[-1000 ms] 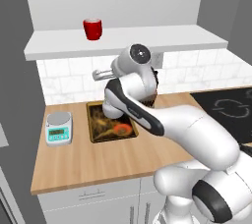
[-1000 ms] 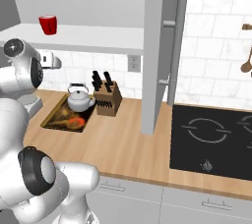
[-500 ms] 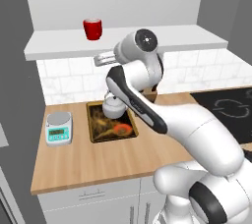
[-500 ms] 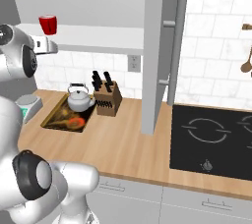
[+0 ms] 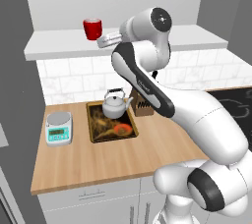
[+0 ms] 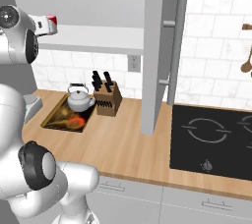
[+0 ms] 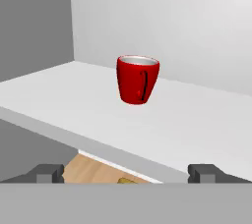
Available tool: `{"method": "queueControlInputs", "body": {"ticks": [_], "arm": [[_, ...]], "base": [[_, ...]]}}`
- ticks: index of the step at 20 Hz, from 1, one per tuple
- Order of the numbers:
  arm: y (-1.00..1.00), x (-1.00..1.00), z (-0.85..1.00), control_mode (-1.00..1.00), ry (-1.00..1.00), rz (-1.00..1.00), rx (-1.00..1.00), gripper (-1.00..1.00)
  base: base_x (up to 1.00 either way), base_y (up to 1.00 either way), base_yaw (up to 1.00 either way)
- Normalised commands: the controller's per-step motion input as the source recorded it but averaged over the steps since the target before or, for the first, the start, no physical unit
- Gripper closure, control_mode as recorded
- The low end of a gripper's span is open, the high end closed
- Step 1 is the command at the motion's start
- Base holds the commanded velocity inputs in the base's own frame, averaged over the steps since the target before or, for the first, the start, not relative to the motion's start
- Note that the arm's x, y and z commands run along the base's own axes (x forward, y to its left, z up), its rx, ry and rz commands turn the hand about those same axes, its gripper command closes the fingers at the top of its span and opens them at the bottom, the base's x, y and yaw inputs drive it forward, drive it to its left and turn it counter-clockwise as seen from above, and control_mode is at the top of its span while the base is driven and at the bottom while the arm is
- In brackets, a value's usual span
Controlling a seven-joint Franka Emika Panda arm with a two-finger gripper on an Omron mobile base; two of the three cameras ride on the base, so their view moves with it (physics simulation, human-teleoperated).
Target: Pick the kettle from the counter and place it on the tray. Then pick the mug from the cabinet and place it on the tray. Then close the cabinet doors.
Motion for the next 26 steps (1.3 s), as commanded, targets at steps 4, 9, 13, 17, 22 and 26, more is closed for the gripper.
{"method": "queueControlInputs", "body": {"ticks": [4, 9, 13, 17, 22, 26], "arm": [[-0.1, 0.14, 0.22, -1.0, -0.24, 0.06, 0.0, -1.0], [-0.02, 0.11, 0.07, -1.0, -0.05, 0.0, 0.01, -1.0], [-0.02, 0.13, 0.16, -1.0, 0.01, 0.0, 0.02, -1.0], [-0.03, 0.17, 0.15, -1.0, 0.02, 0.0, 0.1, -1.0], [-0.01, 0.15, 0.03, -1.0, 0.01, 0.0, 0.05, -1.0], [0.0, 0.09, 0.0, -1.0, 0.03, 0.0, 0.01, -1.0]], "base": [[0.0, 0.0, 0.0], [0.0, 0.0, 0.0], [0.0, 0.0, 0.0], [0.0, 0.0, 0.0], [0.0, 0.0, 0.0], [0.0, 0.0, 0.0]]}}
